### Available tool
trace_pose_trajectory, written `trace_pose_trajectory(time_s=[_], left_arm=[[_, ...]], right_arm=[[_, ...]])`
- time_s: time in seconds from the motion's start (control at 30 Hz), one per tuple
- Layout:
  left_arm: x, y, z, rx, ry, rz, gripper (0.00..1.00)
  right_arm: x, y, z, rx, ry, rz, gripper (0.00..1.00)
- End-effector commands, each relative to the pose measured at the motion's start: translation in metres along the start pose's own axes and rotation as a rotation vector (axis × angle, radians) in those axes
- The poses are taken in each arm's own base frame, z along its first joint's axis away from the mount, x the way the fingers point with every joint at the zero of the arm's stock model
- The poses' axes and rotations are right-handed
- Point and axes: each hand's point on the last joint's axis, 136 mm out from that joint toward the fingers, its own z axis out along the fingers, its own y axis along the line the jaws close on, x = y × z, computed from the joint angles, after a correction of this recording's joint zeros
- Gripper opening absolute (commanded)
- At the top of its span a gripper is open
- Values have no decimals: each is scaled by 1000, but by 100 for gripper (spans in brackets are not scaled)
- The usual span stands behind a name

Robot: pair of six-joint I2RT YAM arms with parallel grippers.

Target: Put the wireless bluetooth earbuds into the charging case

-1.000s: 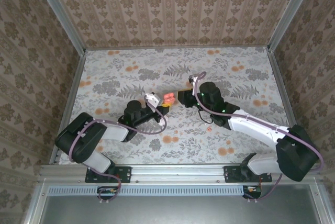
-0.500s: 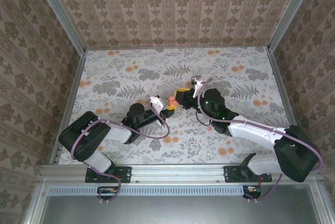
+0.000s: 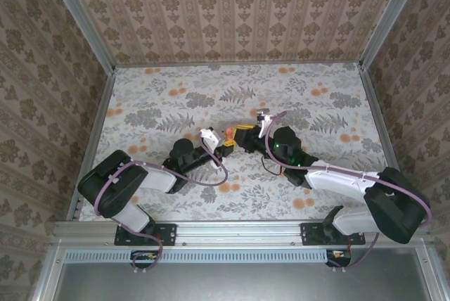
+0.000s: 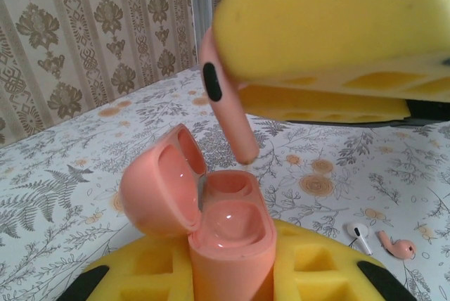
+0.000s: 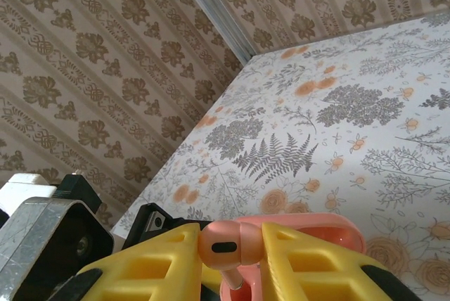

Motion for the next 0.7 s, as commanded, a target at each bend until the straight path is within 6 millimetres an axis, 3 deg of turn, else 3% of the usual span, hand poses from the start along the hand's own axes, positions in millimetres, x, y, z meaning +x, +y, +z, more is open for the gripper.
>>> trace_pose_trajectory(time_s=[0.0, 0.5, 0.67], left_arm=[[-28, 1, 2, -8, -85, 27, 16], [-41, 4, 0, -22, -116, 14, 16], [-42, 5, -1, -35, -119, 14, 16]], right_arm=[[-2, 3, 3, -16, -34, 24, 26], [4, 7, 9, -40, -34, 60, 26], [14, 4, 15, -42, -10, 76, 26]])
